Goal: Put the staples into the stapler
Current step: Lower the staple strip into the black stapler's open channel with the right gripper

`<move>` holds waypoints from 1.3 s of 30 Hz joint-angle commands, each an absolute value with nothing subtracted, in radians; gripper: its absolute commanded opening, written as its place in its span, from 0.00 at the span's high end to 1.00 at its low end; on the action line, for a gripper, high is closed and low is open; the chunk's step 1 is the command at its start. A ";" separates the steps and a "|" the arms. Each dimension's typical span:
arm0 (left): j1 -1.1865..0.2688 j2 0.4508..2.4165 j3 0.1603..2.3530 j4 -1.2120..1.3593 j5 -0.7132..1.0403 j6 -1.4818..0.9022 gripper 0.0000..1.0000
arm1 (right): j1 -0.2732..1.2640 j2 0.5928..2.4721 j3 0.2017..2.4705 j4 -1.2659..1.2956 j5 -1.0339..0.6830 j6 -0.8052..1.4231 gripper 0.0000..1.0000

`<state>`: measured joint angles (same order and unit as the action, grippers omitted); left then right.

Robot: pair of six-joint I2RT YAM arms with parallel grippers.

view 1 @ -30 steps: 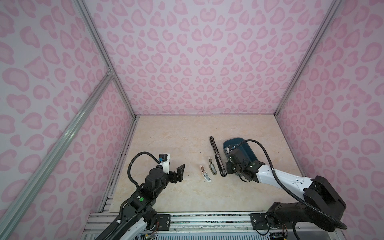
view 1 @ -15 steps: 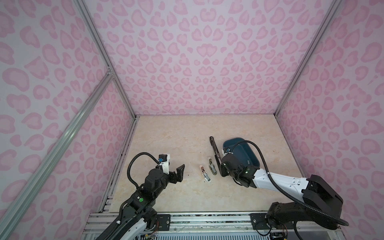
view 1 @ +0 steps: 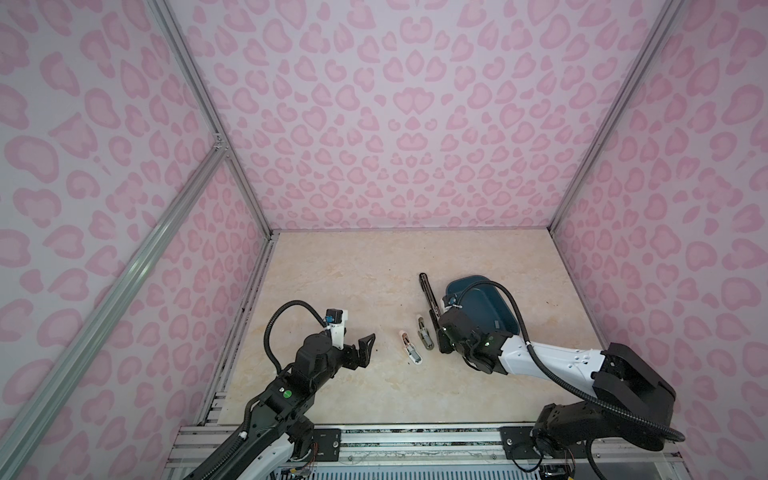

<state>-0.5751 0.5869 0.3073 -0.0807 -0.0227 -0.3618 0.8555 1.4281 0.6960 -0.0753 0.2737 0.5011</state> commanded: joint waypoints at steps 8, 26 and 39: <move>-0.574 0.583 0.318 -0.045 -0.008 -0.350 0.04 | 0.864 1.435 0.696 -0.064 0.316 0.483 0.92; -0.574 0.569 0.314 -0.049 -0.019 -0.353 0.04 | 0.870 1.468 0.698 -0.077 0.351 0.497 0.93; -0.574 0.551 0.310 -0.051 -0.021 -0.354 0.04 | 0.869 1.488 0.703 -0.086 0.357 0.496 0.93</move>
